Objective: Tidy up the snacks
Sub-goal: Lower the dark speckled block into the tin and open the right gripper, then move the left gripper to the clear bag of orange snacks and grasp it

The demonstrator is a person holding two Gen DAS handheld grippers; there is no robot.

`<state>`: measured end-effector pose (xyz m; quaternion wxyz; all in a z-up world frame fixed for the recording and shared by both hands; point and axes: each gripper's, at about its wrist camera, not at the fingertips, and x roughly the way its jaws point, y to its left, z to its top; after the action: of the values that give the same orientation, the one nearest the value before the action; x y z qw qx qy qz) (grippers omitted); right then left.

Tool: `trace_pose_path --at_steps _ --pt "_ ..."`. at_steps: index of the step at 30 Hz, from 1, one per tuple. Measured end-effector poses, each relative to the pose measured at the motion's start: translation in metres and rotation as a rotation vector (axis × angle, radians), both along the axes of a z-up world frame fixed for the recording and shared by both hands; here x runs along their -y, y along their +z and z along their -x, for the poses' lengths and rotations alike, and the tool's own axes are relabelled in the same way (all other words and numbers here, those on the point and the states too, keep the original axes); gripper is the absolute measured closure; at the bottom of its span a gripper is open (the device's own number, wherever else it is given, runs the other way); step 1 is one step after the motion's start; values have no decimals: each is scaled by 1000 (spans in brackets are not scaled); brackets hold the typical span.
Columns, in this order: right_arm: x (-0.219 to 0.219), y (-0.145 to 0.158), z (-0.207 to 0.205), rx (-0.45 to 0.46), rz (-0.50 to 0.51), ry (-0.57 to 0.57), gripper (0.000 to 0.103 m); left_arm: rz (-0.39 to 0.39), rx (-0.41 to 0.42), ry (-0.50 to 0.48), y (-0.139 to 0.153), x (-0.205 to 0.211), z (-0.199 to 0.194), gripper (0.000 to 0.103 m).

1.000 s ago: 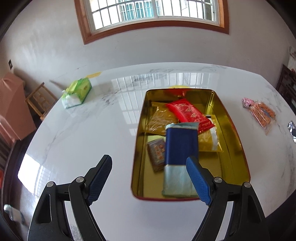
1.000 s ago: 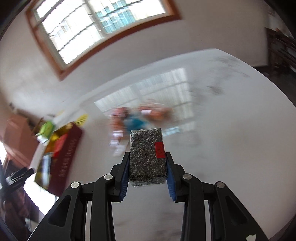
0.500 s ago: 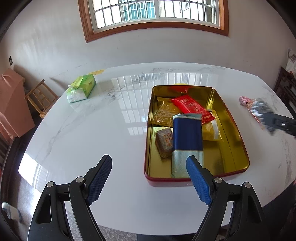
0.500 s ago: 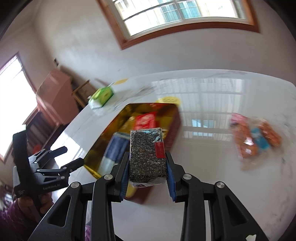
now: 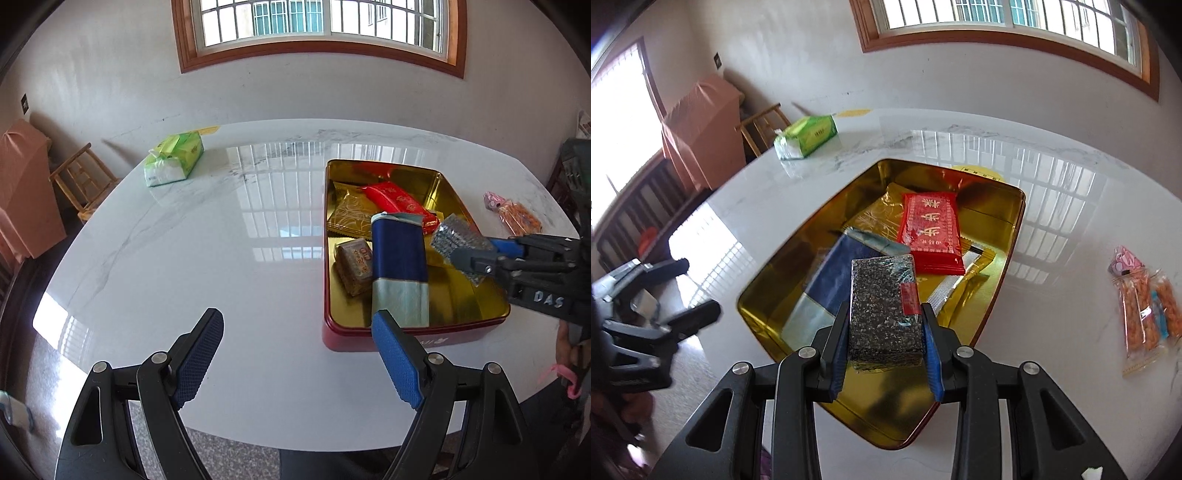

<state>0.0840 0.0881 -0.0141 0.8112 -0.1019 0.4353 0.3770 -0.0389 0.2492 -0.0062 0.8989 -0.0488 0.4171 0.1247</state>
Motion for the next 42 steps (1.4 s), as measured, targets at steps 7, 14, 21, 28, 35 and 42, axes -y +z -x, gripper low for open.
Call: trace_pose_path --at_steps 7,14,21,28,35,42 --pt "-3 -8 0 3 34 -3 70 -14 6 -10 -1 0 2 20" --pt "4 6 4 24 -27 -10 61 -24 0 -17 -3 0 2 20" --pt "62 25 10 112 -112 -126 48 -39 -1 -24 -1 3 4 20" --pt "189 3 -18 86 -72 -425 43 -68 -7 -55 1 17 3 20" --pt "316 -20 -40 80 69 -717 42 -72 -3 -150 19 47 -7 20" --pt "392 -41 -57 41 125 -836 34 116 -47 -318 48 92 -48 20"
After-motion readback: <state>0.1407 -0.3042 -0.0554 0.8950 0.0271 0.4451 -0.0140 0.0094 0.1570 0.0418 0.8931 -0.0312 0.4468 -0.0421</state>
